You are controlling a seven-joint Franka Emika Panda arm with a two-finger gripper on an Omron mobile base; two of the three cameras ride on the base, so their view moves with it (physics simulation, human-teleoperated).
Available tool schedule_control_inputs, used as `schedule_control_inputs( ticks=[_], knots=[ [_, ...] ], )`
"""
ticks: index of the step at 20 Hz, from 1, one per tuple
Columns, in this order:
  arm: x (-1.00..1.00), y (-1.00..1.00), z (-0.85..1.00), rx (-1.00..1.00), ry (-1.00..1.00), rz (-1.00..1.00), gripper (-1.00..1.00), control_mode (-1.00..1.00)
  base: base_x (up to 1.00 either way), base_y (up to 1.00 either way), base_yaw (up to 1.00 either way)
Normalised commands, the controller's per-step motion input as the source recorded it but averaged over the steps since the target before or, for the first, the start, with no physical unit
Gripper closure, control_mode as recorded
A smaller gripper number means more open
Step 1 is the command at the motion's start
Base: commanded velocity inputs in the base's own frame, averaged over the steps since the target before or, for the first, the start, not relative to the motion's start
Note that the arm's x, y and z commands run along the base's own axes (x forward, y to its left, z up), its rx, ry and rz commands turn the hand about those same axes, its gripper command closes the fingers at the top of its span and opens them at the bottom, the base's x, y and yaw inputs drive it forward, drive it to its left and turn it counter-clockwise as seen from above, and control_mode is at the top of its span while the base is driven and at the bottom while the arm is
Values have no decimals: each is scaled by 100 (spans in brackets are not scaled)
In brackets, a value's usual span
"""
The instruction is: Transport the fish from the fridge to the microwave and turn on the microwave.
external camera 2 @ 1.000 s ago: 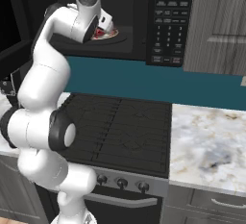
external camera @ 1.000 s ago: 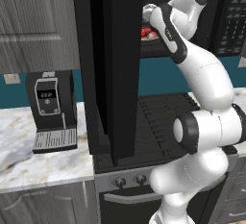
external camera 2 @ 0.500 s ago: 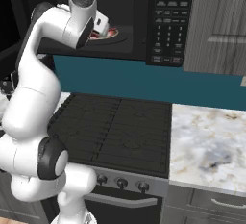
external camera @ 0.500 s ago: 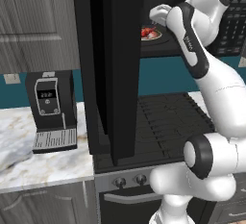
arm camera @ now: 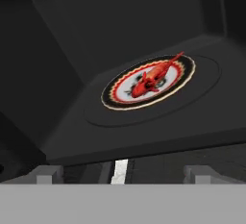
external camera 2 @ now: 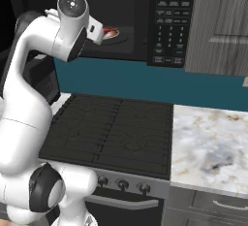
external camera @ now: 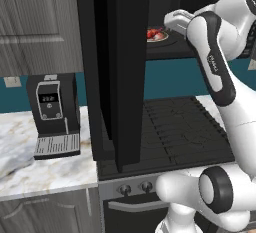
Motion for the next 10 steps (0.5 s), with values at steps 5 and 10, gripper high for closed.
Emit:
schedule_control_inputs(
  ticks=[5,10],
  knots=[
    [-61,0,1,0,0,5,-100,-100,0,0,0],
    [-61,0,0,0,0,4,100,-100,0,0,0]
  ],
)
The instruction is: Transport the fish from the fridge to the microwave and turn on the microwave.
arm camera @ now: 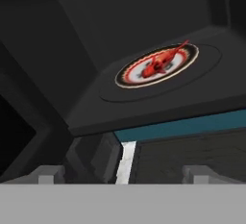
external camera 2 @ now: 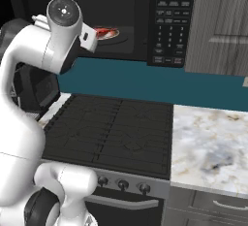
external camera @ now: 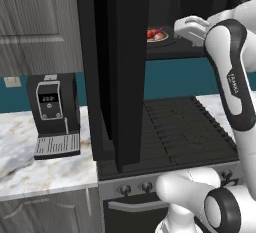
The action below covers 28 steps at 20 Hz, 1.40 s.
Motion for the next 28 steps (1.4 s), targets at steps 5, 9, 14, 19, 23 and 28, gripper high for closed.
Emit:
schedule_control_inputs(
  ticks=[5,9,14,19,23,28],
  knots=[
    [-51,0,0,0,0,3,100,-100,0,0,0],
    [-45,2,0,0,0,2,100,-100,0,0,0],
    [-45,7,0,0,0,0,100,-100,0,0,0],
    [-58,4,0,0,0,0,100,-100,0,0,0],
    [-60,4,0,0,-1,1,100,-100,0,0,0],
    [-38,17,0,0,-1,-1,100,-100,0,0,0]
  ],
)
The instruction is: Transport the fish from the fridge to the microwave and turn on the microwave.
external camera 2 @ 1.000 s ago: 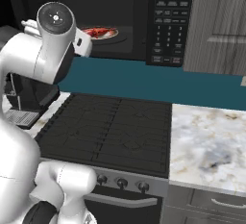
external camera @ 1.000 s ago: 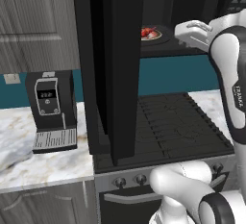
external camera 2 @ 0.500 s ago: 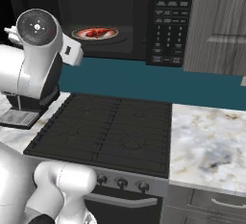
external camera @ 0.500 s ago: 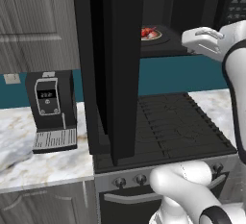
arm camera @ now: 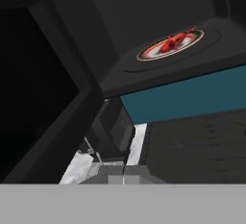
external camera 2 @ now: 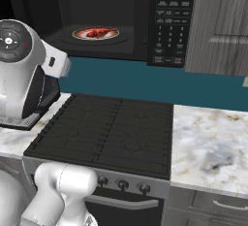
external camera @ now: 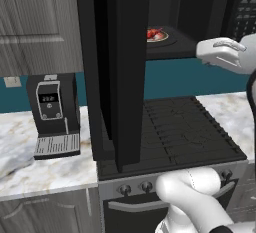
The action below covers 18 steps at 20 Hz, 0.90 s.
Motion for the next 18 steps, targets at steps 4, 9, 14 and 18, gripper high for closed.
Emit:
schedule_control_inputs(
  ticks=[4,9,14,18],
  knots=[
    [-40,16,2,0,2,-3,100,-100,0,0,0],
    [-39,9,1,0,3,0,100,-100,0,0,0],
    [-41,5,0,0,0,0,100,-100,0,0,0],
    [-38,11,0,0,0,0,100,-100,0,0,0]
  ],
)
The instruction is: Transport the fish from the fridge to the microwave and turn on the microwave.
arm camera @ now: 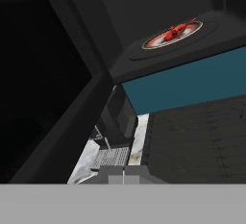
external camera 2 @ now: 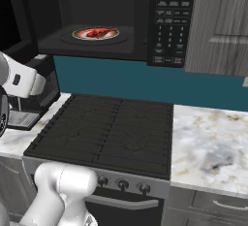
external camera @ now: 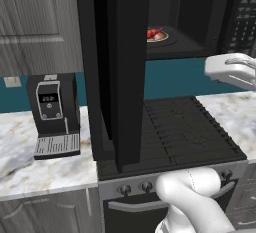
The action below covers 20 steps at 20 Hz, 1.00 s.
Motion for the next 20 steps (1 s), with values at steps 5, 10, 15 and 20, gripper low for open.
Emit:
schedule_control_inputs(
  ticks=[5,10,15,20],
  knots=[
    [-36,13,0,0,0,0,100,-100,0,0,0],
    [-25,14,0,-1,0,0,100,-100,0,0,0],
    [-21,19,0,-3,0,1,100,-100,0,0,0],
    [-33,23,0,-3,-1,4,100,-100,0,0,0]
  ],
)
